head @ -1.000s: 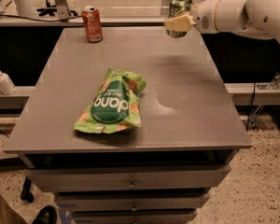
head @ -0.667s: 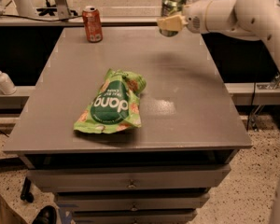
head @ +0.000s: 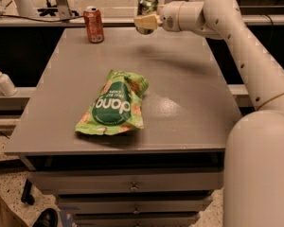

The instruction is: Move green can near coke can

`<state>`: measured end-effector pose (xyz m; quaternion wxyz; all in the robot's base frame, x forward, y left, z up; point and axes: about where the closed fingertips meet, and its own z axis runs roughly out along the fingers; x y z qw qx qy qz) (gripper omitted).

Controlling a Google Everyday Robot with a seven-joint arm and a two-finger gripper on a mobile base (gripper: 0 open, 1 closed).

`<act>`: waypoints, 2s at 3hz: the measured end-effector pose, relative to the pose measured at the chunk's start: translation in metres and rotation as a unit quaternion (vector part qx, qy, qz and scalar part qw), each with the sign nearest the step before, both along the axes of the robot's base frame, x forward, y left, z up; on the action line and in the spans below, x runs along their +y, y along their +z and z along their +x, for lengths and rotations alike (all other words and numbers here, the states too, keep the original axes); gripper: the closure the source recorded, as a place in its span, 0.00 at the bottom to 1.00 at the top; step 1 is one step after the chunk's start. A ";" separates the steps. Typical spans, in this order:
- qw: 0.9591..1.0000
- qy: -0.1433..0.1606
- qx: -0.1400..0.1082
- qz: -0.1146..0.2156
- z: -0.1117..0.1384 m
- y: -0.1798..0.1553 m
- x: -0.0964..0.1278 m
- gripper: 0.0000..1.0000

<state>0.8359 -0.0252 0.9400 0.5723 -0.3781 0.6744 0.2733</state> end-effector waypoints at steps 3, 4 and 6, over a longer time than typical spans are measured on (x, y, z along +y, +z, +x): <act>0.995 0.071 0.053 -0.041 -0.012 -0.009 0.084 1.00; 0.994 0.076 0.064 -0.051 -0.016 -0.018 0.095 1.00; 0.994 0.057 0.049 -0.077 0.005 -0.035 0.098 1.00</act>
Offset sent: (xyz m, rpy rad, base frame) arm -0.0115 0.0938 -0.0025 -0.1168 0.1274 0.1760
